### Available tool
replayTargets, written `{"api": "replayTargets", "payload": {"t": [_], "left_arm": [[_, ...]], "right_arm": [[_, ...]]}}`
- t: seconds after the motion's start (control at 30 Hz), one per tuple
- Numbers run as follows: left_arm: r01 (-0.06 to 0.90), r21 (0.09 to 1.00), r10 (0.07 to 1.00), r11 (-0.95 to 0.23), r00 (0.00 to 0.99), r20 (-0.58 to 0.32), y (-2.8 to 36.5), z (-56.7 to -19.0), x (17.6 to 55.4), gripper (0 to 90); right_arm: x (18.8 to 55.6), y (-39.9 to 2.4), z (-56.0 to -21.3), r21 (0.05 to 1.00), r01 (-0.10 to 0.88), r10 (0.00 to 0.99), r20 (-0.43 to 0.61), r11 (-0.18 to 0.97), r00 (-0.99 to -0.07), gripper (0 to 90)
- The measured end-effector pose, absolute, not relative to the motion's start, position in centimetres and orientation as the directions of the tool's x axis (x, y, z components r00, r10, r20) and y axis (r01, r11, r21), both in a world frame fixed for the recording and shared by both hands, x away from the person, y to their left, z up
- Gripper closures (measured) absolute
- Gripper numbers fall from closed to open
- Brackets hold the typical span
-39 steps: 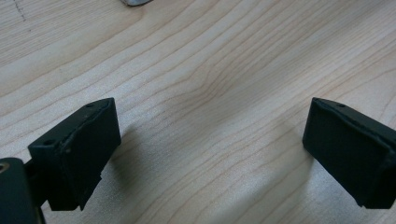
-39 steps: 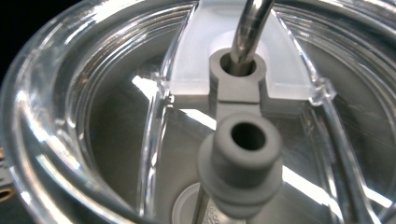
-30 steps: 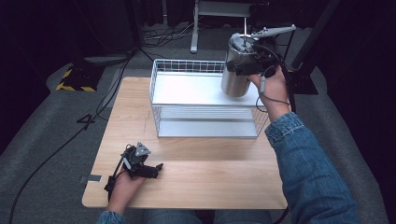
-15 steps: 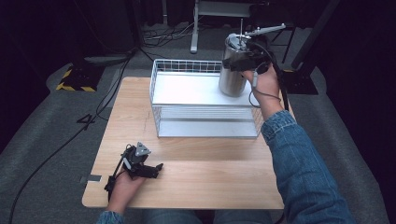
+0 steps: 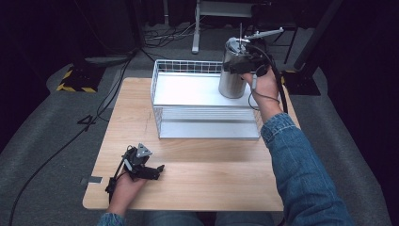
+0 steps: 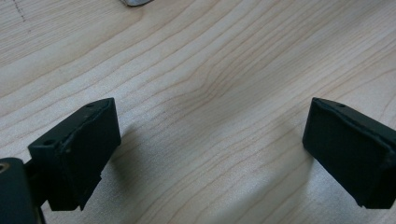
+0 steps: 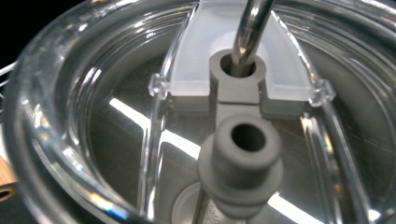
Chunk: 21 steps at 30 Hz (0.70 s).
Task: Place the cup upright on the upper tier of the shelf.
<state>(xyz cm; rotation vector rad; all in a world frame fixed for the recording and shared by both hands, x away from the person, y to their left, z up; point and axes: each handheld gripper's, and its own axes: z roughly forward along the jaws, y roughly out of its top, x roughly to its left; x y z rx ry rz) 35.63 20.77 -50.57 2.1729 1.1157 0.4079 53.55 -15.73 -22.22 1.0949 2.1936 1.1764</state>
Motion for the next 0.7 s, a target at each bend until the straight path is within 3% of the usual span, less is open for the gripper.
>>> {"api": "replayTargets", "payload": {"t": [0.7], "left_arm": [[0.604,0.675,0.808,-0.423,0.589,-0.02,20.77,-50.58,35.63,4.7]], "right_arm": [[53.52,-16.04,-22.83,0.846,0.415,0.779,-0.002,0.336,-0.627,3.5]]}}
